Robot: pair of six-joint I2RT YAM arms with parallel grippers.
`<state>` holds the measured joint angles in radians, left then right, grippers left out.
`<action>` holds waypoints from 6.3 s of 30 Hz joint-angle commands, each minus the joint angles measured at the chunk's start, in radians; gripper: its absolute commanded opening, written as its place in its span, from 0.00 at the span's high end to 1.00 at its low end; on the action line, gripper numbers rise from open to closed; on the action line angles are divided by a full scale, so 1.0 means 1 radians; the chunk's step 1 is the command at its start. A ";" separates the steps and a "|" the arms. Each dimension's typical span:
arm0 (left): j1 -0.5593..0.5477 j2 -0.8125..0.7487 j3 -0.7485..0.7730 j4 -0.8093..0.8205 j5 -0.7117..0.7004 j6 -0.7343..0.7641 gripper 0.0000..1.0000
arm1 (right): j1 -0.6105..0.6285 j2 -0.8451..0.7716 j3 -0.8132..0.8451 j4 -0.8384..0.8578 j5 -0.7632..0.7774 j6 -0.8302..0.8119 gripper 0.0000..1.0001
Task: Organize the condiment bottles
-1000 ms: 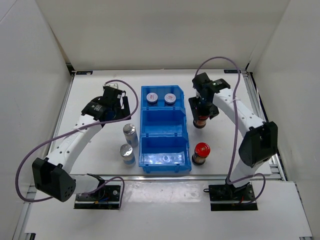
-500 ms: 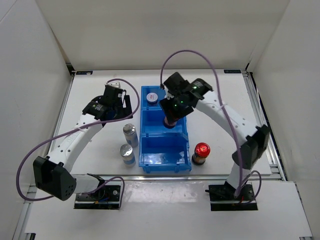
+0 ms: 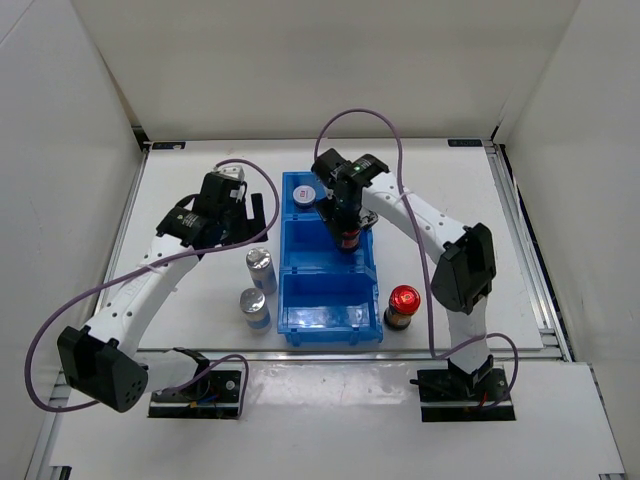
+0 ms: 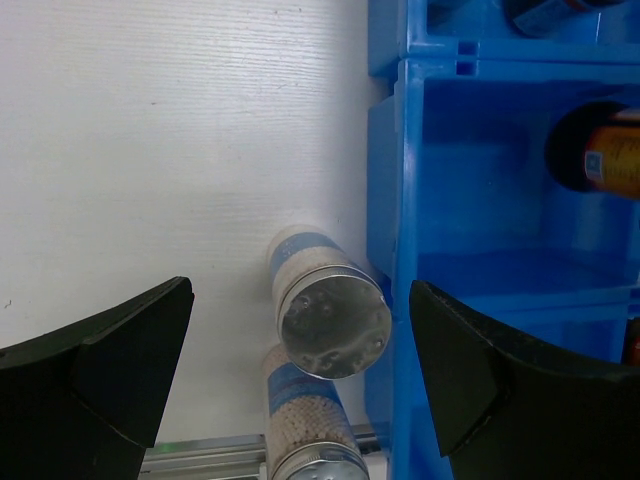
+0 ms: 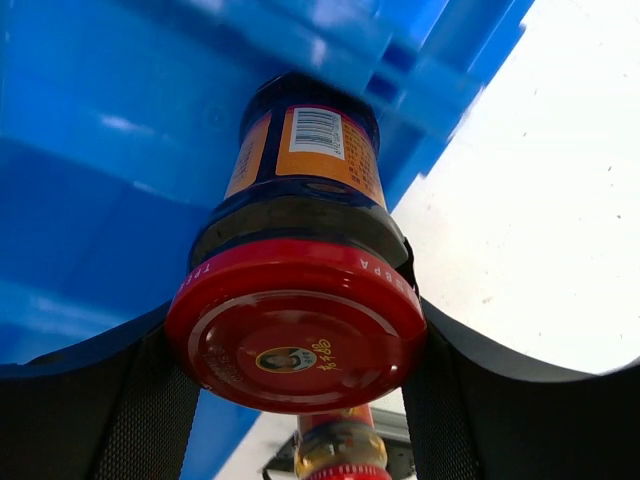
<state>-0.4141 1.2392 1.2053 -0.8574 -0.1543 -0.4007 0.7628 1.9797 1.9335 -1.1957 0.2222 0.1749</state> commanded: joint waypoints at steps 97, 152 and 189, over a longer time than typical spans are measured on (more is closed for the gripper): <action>-0.163 -0.103 -0.110 -0.012 -0.295 0.155 0.00 | 0.012 -0.400 0.170 -0.140 0.059 0.272 1.00; -0.184 -0.080 -0.072 -0.022 -0.280 0.143 0.00 | 0.208 0.245 0.803 -0.430 0.121 0.184 1.00; -0.193 -0.080 -0.141 0.035 -0.100 0.143 0.00 | 0.115 0.110 0.145 0.148 0.028 0.083 0.42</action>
<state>-0.6044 1.1790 1.0840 -0.8532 -0.2966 -0.2623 0.8764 2.1197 2.0247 -1.0740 0.2192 0.2749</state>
